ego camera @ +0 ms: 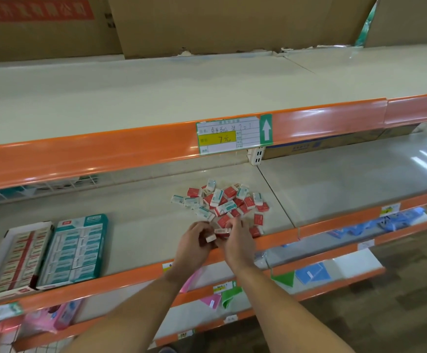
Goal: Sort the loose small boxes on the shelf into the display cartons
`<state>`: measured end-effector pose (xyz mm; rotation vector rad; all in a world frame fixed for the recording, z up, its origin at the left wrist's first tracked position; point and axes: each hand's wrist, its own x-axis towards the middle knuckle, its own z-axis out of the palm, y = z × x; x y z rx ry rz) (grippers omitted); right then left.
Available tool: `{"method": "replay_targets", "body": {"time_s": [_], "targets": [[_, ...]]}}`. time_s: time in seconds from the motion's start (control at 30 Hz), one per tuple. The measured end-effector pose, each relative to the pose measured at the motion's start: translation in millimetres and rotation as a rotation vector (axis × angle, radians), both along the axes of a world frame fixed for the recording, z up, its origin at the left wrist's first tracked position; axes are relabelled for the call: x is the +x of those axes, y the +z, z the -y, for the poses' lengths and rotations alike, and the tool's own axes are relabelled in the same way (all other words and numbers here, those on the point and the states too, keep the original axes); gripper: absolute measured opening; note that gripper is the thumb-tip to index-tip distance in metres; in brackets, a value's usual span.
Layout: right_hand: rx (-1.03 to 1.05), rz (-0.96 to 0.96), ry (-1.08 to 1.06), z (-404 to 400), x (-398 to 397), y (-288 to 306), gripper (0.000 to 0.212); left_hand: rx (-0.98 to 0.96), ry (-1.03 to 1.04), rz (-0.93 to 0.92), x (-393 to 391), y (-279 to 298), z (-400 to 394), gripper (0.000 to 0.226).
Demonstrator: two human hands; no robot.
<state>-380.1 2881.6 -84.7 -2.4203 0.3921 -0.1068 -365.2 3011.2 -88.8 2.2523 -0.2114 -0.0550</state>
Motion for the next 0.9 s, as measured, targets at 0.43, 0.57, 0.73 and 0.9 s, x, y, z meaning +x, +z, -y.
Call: {"method": "replay_targets", "body": {"time_s": [0.43, 0.57, 0.73, 0.9], "targets": [[0.210, 0.053, -0.022, 9.0, -1.4, 0.5, 0.026, 0.000, 0.052, -0.080, 19.1, -4.9, -18.4, 0.044], [0.239, 0.048, 0.035, 7.2, -2.8, 4.1, 0.026, -0.068, 0.060, -0.137, 21.0, -1.3, -35.6, 0.044], [0.314, 0.023, 0.082, 8.5, -2.4, 2.3, 0.027, -0.123, 0.123, -0.185, 8.3, 2.1, -31.1, 0.035], [0.354, -0.021, 0.119, 9.1, -1.6, 0.8, 0.024, -0.016, 0.034, -0.165, 5.7, 1.4, -28.8, 0.061]]}}
